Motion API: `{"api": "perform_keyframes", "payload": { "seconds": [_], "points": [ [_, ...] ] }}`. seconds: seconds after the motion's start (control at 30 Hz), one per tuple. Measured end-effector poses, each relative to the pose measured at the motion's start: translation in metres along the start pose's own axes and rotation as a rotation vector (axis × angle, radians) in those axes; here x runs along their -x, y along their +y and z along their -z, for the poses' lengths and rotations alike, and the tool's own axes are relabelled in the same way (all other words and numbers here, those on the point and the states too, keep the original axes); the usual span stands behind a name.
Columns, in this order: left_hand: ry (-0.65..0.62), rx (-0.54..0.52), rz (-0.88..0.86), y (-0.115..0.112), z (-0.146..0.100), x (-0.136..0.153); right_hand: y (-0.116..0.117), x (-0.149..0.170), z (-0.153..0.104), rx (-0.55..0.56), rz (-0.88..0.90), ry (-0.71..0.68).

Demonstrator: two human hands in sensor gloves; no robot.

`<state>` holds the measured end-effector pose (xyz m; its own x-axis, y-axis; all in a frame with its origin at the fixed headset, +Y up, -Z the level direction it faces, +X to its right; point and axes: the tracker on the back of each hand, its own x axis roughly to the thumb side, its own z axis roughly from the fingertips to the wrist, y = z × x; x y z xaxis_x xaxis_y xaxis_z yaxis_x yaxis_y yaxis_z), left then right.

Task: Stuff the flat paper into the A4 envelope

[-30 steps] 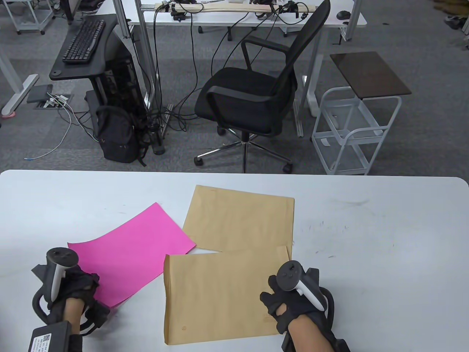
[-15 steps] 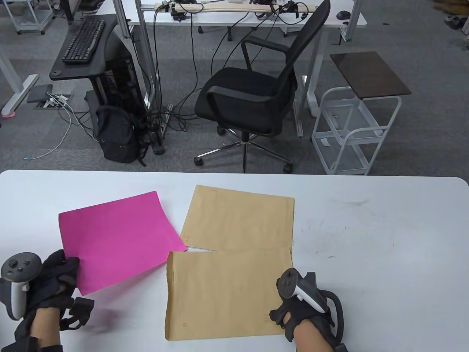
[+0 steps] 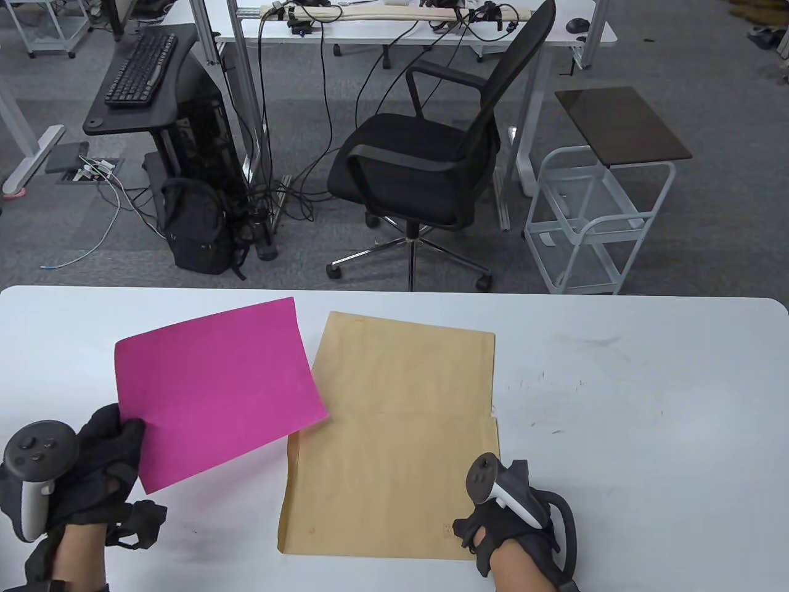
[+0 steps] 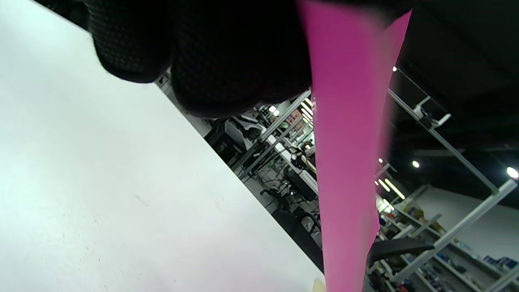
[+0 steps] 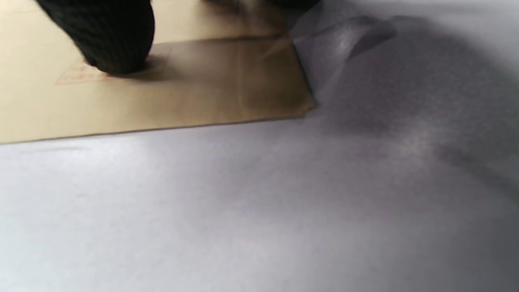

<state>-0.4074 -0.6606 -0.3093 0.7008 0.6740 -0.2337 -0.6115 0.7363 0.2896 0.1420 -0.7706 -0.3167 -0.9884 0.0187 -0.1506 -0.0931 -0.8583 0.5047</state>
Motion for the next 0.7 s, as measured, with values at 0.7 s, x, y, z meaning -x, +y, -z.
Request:
{"api": "perform_keyframes", "payload": {
  "seconds": [0.7],
  "points": [
    [0.004,-0.096,0.117,0.0082,-0.0027,0.0007,0.0004,-0.0011,-0.0006,-0.005,0.001,-0.003]
  ]
}}
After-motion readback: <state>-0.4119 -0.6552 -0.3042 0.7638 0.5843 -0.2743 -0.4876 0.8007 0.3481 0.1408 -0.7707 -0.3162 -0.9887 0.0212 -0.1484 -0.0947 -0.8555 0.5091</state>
